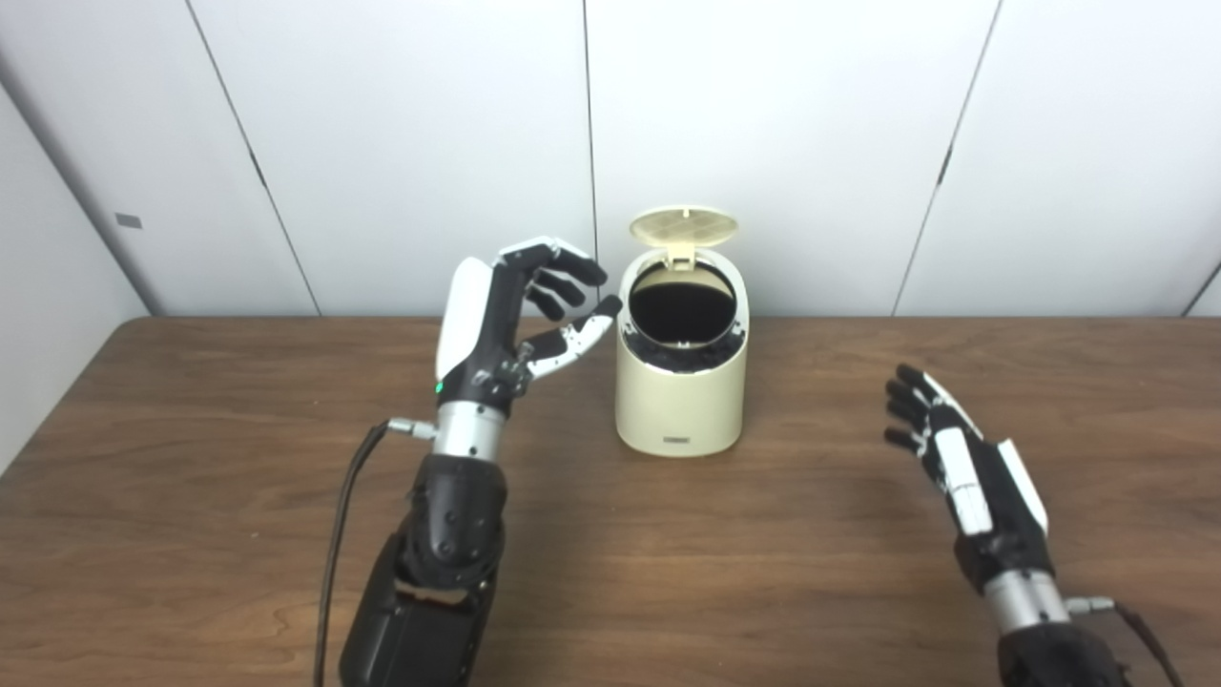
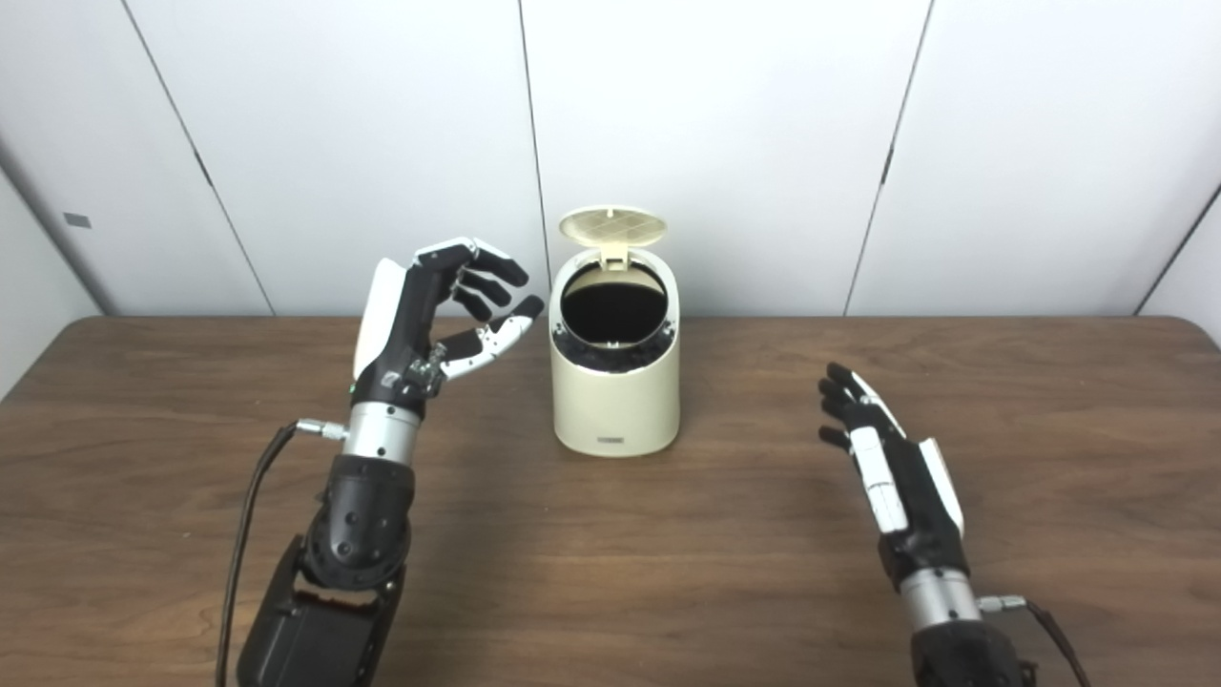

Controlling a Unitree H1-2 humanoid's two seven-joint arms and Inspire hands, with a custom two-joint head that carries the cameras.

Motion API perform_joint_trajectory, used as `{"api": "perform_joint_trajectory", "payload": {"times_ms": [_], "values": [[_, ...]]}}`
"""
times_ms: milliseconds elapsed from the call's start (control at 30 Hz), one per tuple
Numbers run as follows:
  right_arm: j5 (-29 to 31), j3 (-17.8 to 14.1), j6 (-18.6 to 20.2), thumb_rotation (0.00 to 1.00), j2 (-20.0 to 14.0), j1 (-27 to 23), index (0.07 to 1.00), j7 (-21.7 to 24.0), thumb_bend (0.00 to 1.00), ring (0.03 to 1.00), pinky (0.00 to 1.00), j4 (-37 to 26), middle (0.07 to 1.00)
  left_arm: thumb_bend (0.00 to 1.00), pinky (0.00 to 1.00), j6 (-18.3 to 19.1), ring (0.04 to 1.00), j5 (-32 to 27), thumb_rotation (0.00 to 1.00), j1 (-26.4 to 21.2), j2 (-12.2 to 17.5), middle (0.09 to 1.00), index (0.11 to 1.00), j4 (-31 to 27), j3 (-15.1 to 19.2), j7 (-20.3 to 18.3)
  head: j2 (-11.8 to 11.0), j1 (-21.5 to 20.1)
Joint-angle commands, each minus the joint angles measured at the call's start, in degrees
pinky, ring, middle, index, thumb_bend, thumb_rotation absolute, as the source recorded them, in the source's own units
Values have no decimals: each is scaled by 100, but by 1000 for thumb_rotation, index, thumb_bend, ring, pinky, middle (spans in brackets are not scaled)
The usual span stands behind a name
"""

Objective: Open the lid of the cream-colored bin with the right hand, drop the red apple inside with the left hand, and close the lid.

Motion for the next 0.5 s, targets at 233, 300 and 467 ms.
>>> {"api": "perform_joint_trajectory", "payload": {"times_ms": [233,300,467], "values": [[-925,287,70,1000,-227,-1284,900,-89,626,928,868,-17,920,603,898,760,942,-242,901,1020,311,959,981,-1008,95,-750,22,-48],[-1221,385,211,1000,-265,-1484,891,-111,599,921,859,-46,927,616,941,791,977,-427,955,1210,315,982,996,-1029,164,-804,26,-70],[-1541,500,564,1000,-256,-1989,897,-47,585,936,880,-73,945,648,970,734,984,-1135,997,1554,283,1000,1000,-952,384,-970,10,-141]]}}
